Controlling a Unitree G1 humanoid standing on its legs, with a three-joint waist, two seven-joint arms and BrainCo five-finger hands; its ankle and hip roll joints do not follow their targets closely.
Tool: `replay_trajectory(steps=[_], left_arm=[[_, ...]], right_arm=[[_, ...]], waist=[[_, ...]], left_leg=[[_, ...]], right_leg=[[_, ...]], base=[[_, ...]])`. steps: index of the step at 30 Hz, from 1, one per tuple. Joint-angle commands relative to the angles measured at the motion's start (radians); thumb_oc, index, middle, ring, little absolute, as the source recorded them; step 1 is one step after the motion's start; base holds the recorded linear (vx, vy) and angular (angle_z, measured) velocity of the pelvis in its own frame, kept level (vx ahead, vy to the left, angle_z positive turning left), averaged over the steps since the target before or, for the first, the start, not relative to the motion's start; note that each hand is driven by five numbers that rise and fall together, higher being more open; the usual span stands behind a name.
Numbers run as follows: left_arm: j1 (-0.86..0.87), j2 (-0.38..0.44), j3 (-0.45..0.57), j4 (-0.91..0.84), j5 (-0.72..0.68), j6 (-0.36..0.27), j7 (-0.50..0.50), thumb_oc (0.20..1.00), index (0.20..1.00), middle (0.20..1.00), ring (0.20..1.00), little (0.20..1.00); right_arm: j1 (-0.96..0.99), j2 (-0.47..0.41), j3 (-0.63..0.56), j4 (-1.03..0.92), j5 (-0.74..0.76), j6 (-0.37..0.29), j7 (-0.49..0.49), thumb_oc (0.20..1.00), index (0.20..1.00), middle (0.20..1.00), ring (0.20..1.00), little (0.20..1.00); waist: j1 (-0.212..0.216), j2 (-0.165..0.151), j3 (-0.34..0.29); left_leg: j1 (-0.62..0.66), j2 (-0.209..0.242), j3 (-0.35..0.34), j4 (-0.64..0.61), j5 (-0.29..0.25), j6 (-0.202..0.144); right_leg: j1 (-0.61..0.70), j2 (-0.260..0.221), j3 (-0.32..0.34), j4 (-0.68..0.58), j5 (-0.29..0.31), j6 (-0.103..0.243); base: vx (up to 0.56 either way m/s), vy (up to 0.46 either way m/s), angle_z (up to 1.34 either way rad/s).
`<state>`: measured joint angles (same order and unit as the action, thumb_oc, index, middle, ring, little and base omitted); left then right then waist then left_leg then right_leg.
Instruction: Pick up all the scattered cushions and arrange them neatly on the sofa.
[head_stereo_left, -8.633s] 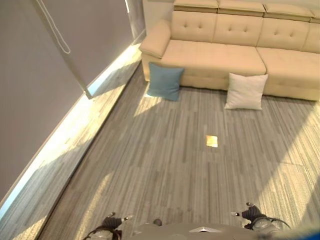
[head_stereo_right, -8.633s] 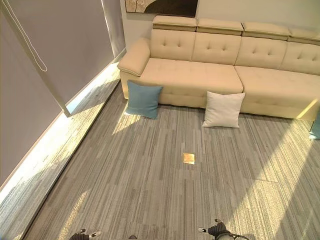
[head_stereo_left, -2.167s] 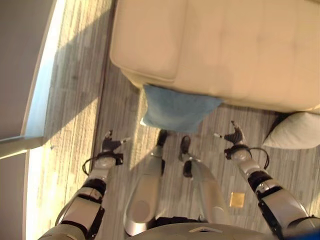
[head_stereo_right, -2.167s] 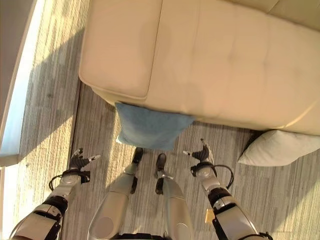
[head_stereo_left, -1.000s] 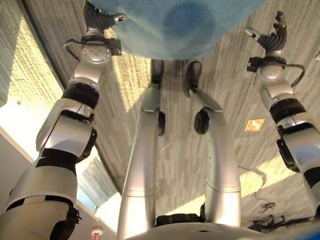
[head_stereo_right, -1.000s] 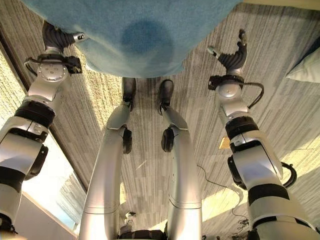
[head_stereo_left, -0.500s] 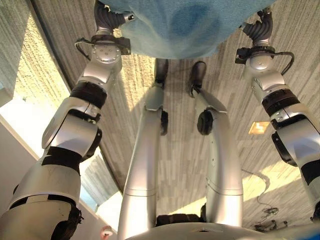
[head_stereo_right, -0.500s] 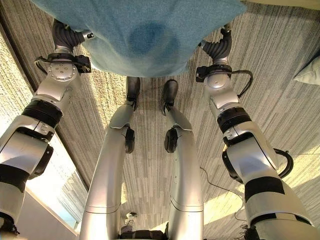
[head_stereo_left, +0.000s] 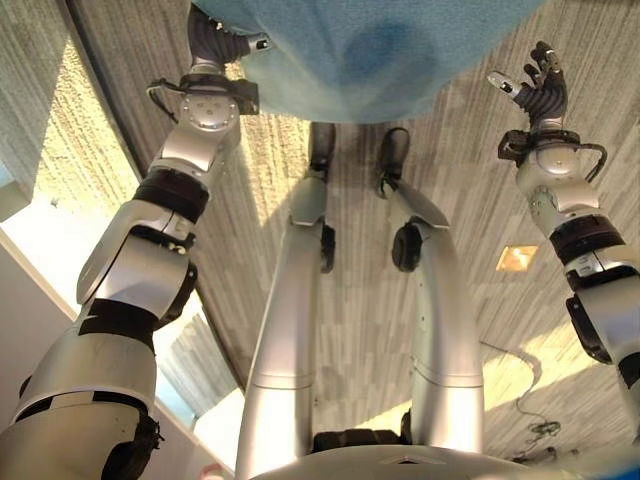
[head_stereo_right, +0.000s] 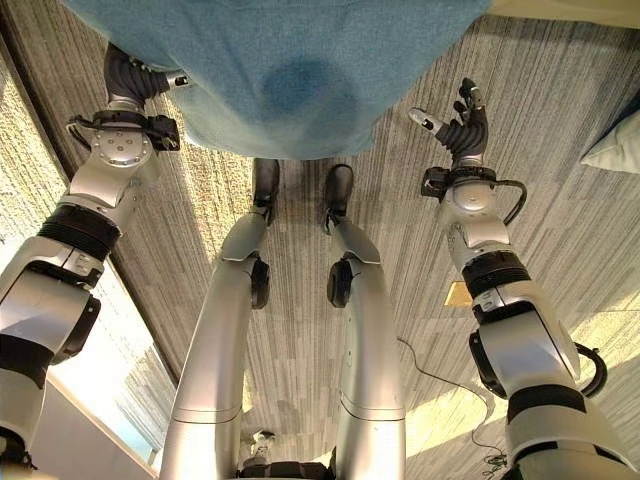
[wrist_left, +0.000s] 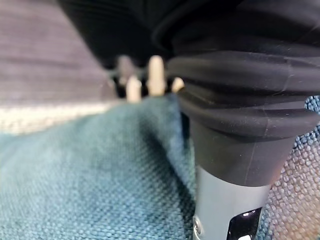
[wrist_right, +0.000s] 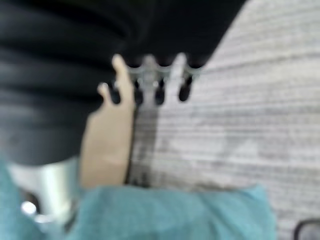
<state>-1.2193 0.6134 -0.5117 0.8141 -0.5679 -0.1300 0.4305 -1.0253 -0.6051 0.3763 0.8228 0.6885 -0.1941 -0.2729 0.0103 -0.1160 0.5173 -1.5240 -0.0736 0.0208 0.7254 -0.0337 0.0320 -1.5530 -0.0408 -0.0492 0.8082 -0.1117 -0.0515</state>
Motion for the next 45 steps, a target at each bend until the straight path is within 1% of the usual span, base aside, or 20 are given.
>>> replay_trajectory(steps=[1, 7, 12, 13, 19, 20, 21, 22, 23, 24, 25, 29, 32, 36, 38, 39, 41, 43, 44, 45], left_arm=[[0.032, -0.060, 0.047, -0.105, 0.010, -0.064, -0.046, 1.000, 1.000, 1.000, 1.000, 1.000], [0.024, -0.069, 0.039, -0.101, -0.010, -0.074, -0.050, 1.000, 1.000, 1.000, 1.000, 1.000], [0.005, -0.096, 0.026, -0.094, -0.027, -0.082, -0.042, 1.000, 1.000, 1.000, 1.000, 1.000], [0.005, -0.096, 0.027, -0.093, -0.027, -0.082, -0.042, 1.000, 1.000, 1.000, 1.000, 1.000], [-0.013, -0.179, 0.038, -0.099, -0.092, -0.117, -0.011, 1.000, 1.000, 1.000, 1.000, 1.000], [-0.012, -0.179, 0.038, -0.099, -0.092, -0.117, -0.011, 1.000, 1.000, 1.000, 1.000, 1.000], [-0.016, -0.206, 0.045, -0.109, -0.124, -0.134, -0.003, 1.000, 1.000, 1.000, 1.000, 1.000], [-0.016, -0.216, 0.049, -0.115, -0.139, -0.142, -0.003, 1.000, 1.000, 1.000, 1.000, 1.000], [-0.013, -0.224, 0.053, -0.122, -0.156, -0.152, -0.005, 1.000, 1.000, 1.000, 1.000, 1.000], [-0.012, -0.223, 0.053, -0.122, -0.157, -0.152, -0.006, 1.000, 1.000, 1.000, 1.000, 1.000], [-0.006, -0.234, 0.064, -0.133, -0.175, -0.167, -0.009, 0.200, 0.200, 0.200, 0.200, 0.200], [0.005, -0.244, 0.084, -0.154, -0.200, -0.189, -0.012, 0.200, 0.200, 0.200, 0.200, 0.200], [0.028, -0.240, 0.099, -0.186, -0.202, -0.200, -0.014, 0.200, 0.200, 0.200, 0.200, 0.200], [0.064, -0.254, 0.122, -0.213, -0.196, -0.210, -0.022, 0.200, 0.200, 0.200, 0.200, 0.200], [0.066, -0.255, 0.122, -0.214, -0.195, -0.209, -0.022, 0.200, 0.200, 0.200, 0.200, 0.200], [0.104, -0.275, 0.135, -0.257, -0.180, -0.214, -0.033, 0.200, 0.200, 0.200, 0.200, 0.200], [0.120, -0.284, 0.143, -0.273, -0.177, -0.217, -0.038, 0.200, 0.200, 0.200, 0.200, 0.200], [0.187, -0.313, 0.162, -0.323, -0.173, -0.222, -0.066, 0.200, 0.200, 0.200, 0.200, 0.200], [0.191, -0.315, 0.162, -0.326, -0.173, -0.221, -0.066, 0.200, 0.200, 0.200, 0.200, 0.200], [0.250, -0.337, 0.169, -0.371, -0.164, -0.221, -0.088, 0.200, 0.200, 0.200, 0.200, 0.200]], right_arm=[[-0.016, -0.003, 0.097, -0.016, 0.039, -0.037, 0.048, 1.000, 1.000, 1.000, 1.000, 1.000], [-0.115, 0.013, 0.174, -0.006, 0.022, -0.035, 0.055, 1.000, 1.000, 1.000, 1.000, 1.000], [-0.195, 0.088, 0.226, -0.018, 0.017, -0.045, 0.044, 1.000, 1.000, 1.000, 1.000, 1.000], [-0.197, 0.089, 0.227, -0.017, 0.017, -0.045, 0.043, 1.000, 1.000, 1.000, 1.000, 1.000], [-0.265, 0.274, 0.287, -0.048, 0.022, -0.065, 0.019, 1.000, 1.000, 1.000, 1.000, 1.000], [-0.265, 0.274, 0.287, -0.048, 0.022, -0.065, 0.019, 1.000, 1.000, 1.000, 1.000, 1.000], [-0.267, 0.326, 0.290, -0.062, 0.033, -0.078, 0.017, 1.000, 1.000, 1.000, 1.000, 1.000], [-0.266, 0.351, 0.289, -0.069, 0.042, -0.086, 0.017, 1.000, 1.000, 1.000, 1.000, 1.000], [-0.262, 0.371, 0.289, -0.073, 0.049, -0.092, 0.019, 0.746, 0.746, 0.746, 0.746, 0.746], [-0.261, 0.372, 0.289, -0.073, 0.049, -0.092, 0.018, 0.548, 0.548, 0.548, 0.548, 0.548], [-0.255, 0.400, 0.287, -0.082, 0.057, -0.105, 0.026, 0.200, 0.200, 0.200, 0.200, 0.200], [-0.258, 0.415, 0.280, -0.102, 0.053, -0.122, 0.030, 0.200, 0.200, 0.200, 0.200, 0.200], [-0.246, 0.394, 0.268, -0.135, 0.033, -0.127, 0.021, 0.200, 0.200, 0.200, 0.200, 0.200], [-0.220, 0.369, 0.227, -0.171, 0.003, -0.134, 0.008, 0.200, 0.200, 0.200, 0.200, 0.200], [-0.218, 0.369, 0.227, -0.172, 0.002, -0.133, 0.007, 0.200, 0.200, 0.200, 0.200, 0.200], [-0.188, 0.351, 0.203, -0.194, -0.025, -0.132, 0.000, 0.200, 0.200, 0.200, 0.200, 0.200], [-0.176, 0.345, 0.193, -0.202, -0.031, -0.133, 0.000, 0.200, 0.200, 0.200, 0.200, 0.200], [-0.123, 0.319, 0.172, -0.232, -0.070, -0.127, 0.006, 0.200, 0.200, 0.200, 0.200, 0.200], [-0.120, 0.319, 0.172, -0.234, -0.071, -0.126, 0.006, 0.200, 0.200, 0.200, 0.200, 0.200], [-0.070, 0.304, 0.149, -0.262, -0.096, -0.121, 0.013, 0.200, 0.200, 0.200, 0.200, 0.200]], waist=[[-0.024, 0.066, -0.080], [-0.012, 0.077, -0.075], [-0.004, 0.082, -0.080], [-0.005, 0.082, -0.079], [0.004, 0.084, -0.073], [0.004, 0.084, -0.073], [0.004, 0.085, -0.074], [0.005, 0.086, -0.075], [0.004, 0.085, -0.075], [0.003, 0.085, -0.076], [0.003, 0.084, -0.080], [0.002, 0.082, -0.089], [0.000, 0.079, -0.097], [-0.010, 0.073, -0.121], [-0.010, 0.073, -0.119], [-0.014, 0.073, -0.132], [-0.015, 0.073, -0.136], [-0.014, 0.073, -0.149], [-0.014, 0.074, -0.146], [-0.012, 0.075, -0.153]], left_leg=[[-0.039, -0.032, -0.078, 0.117, -0.133, 0.000], [-0.044, -0.025, -0.074, 0.121, -0.130, 0.000], [-0.044, -0.022, -0.073, 0.115, -0.128, 0.002], [-0.044, -0.022, -0.074, 0.115, -0.128, 0.002], [-0.041, -0.022, -0.074, 0.127, -0.128, 0.004], [-0.041, -0.022, -0.074, 0.127, -0.128, 0.004], [-0.041, -0.023, -0.075, 0.131, -0.127, 0.004], [-0.041, -0.023, -0.077, 0.133, -0.127, 0.003], [-0.041, -0.023, -0.077, 0.134, -0.126, 0.003], [-0.041, -0.023, -0.077, 0.134, -0.127, 0.003], [-0.042, -0.023, -0.078, 0.136, -0.127, 0.002], [-0.044, -0.024, -0.083, 0.141, -0.126, 0.002], [-0.043, -0.024, -0.085, 0.142, -0.124, 0.001], [0.005, -0.018, -0.083, 0.080, -0.116, -0.002], [0.010, -0.018, -0.084, 0.075, -0.114, -0.002], [0.110, -0.015, -0.080, -0.039, -0.099, -0.003], [0.148, -0.014, -0.083, -0.082, -0.093, -0.004], [0.257, -0.017, -0.088, -0.179, -0.078, -0.006], [0.266, -0.017, -0.089, -0.185, -0.075, -0.006], [0.342, -0.021, -0.094, -0.238, -0.067, -0.012]], right_leg=[[-0.005, -0.027, -0.042, -0.028, 0.019, 0.092], [-0.016, -0.030, -0.043, -0.015, 0.016, 0.092], [-0.016, -0.028, -0.045, -0.022, 0.015, 0.091], [-0.016, -0.028, -0.045, -0.022, 0.015, 0.091], [-0.016, -0.023, -0.048, -0.018, 0.017, 0.089], [-0.016, -0.023, -0.048, -0.018, 0.017, 0.089], [-0.016, -0.021, -0.050, -0.016, 0.018, 0.088], [-0.016, -0.019, -0.049, -0.014, 0.018, 0.087], [-0.016, -0.018, -0.049, -0.012, 0.018, 0.087], [-0.016, -0.018, -0.049, -0.012, 0.018, 0.087], [-0.016, -0.016, -0.052, -0.010, 0.021, 0.087], [-0.016, -0.012, -0.053, -0.006, 0.025, 0.087], [-0.016, -0.012, -0.055, 0.000, 0.027, 0.088], [0.033, -0.011, -0.060, -0.046, 0.038, 0.091], [0.039, -0.012, -0.060, -0.050, 0.040, 0.091], [0.130, -0.010, -0.067, -0.140, 0.046, 0.095], [0.164, -0.009, -0.067, -0.168, 0.049, 0.098], [0.252, -0.005, -0.072, -0.227, 0.053, 0.103], [0.260, -0.005, -0.072, -0.231, 0.054, 0.103], [0.330, -0.010, -0.075, -0.277, 0.059, 0.107]], base=[[0.00, 0.000, 0.00], [0.01, -0.003, 0.01], [0.00, 0.000, 0.00], [0.00, 0.000, 0.00], [0.00, 0.000, 0.00], [0.00, 0.000, 0.00], [0.00, 0.000, 0.00], [0.00, 0.000, 0.00], [0.00, 0.000, 0.00], [0.00, 0.000, 0.00], [0.00, 0.000, 0.00], [0.00, 0.004, -0.01], [0.00, 0.003, -0.03], [-0.03, -0.012, 0.02], [-0.06, -0.017, 0.02], [-0.11, -0.035, 0.01], [-0.10, -0.039, 0.06], [-0.07, -0.044, 0.04], [-0.04, -0.057, 0.03], [-0.05, -0.047, 0.05]])
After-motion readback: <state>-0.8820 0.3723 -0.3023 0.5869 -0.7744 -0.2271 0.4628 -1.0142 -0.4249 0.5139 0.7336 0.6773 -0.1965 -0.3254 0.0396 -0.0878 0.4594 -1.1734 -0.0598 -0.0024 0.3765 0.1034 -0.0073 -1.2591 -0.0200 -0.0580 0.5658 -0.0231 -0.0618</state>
